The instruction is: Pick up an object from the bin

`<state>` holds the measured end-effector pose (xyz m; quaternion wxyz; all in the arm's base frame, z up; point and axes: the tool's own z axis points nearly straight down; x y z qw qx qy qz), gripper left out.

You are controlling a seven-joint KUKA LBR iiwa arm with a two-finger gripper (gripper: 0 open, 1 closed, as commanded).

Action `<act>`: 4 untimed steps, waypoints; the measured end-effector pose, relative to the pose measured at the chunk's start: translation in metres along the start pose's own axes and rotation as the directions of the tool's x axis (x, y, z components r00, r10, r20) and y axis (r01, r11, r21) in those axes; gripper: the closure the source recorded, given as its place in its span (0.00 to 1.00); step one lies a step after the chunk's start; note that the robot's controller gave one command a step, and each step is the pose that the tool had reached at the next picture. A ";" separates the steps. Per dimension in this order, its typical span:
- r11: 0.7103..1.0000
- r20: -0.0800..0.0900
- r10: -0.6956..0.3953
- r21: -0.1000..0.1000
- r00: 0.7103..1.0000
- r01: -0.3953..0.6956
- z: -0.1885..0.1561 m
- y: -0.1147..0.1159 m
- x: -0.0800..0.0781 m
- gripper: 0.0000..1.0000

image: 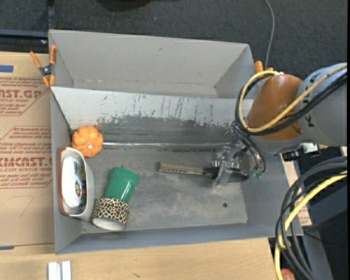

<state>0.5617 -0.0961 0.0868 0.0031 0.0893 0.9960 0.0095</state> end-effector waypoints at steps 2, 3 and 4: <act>1.000 -0.005 0.000 0.000 1.000 0.000 -0.042 0.001 0.001 1.00; 1.000 0.001 0.000 -0.001 1.000 0.000 -0.074 0.002 -0.001 1.00; 1.000 0.002 0.000 -0.001 1.000 0.000 -0.098 0.003 -0.001 1.00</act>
Offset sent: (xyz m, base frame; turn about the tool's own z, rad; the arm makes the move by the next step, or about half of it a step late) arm 0.0008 0.0000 0.0831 0.0002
